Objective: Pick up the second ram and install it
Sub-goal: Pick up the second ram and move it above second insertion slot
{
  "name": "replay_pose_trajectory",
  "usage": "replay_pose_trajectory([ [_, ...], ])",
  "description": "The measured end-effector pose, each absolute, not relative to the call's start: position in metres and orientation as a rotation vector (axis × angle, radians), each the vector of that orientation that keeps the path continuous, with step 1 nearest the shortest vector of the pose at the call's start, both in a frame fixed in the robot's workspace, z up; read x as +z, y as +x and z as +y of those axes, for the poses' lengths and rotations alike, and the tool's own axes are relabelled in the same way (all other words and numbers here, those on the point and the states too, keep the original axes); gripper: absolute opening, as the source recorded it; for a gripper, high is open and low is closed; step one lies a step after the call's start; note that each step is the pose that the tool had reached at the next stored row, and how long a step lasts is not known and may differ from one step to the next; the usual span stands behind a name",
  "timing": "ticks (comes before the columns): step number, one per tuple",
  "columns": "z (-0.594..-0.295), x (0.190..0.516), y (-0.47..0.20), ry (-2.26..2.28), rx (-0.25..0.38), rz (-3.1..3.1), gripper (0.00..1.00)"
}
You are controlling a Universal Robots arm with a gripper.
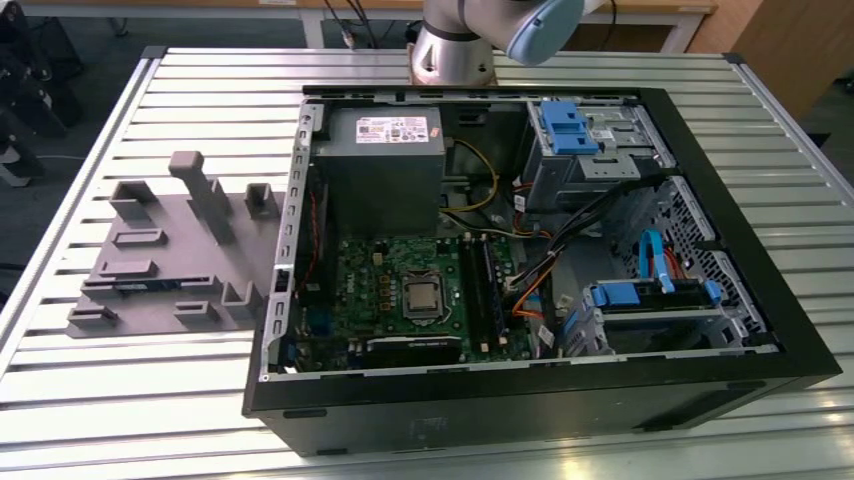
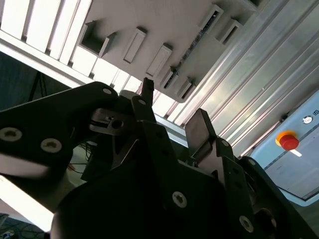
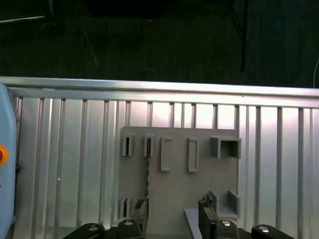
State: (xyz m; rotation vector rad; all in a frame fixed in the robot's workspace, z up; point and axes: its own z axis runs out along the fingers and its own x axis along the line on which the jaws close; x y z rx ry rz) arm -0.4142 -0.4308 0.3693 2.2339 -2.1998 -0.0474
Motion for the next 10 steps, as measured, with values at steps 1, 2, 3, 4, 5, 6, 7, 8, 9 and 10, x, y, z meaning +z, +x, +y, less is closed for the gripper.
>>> replay_pose_trajectory([
  [1,-0.4308,0.3682,-0.4142,2.224,-0.047,-2.21,0.53],
  [2,-0.4308,0.3672,-0.4141,2.216,-0.047,-2.218,0.53],
  [3,-0.4308,0.3661,-0.4141,2.211,-0.047,-2.223,0.53],
  [4,-0.4308,0.3652,-0.4141,2.206,-0.048,-2.228,0.53],
  [5,-0.4308,0.3645,-0.414,2.203,-0.048,-2.231,0.53],
  [6,-0.4308,0.3642,-0.414,2.203,-0.048,-2.231,0.53],
  [7,-0.4308,0.3643,-0.414,2.202,-0.048,-2.231,0.53],
  [8,-0.4308,0.3641,-0.414,2.202,-0.047,-2.231,0.53],
  [9,-0.4308,0.364,-0.414,2.202,-0.047,-2.231,0.53],
  [10,-0.4308,0.364,-0.414,2.202,-0.047,-2.231,0.53],
])
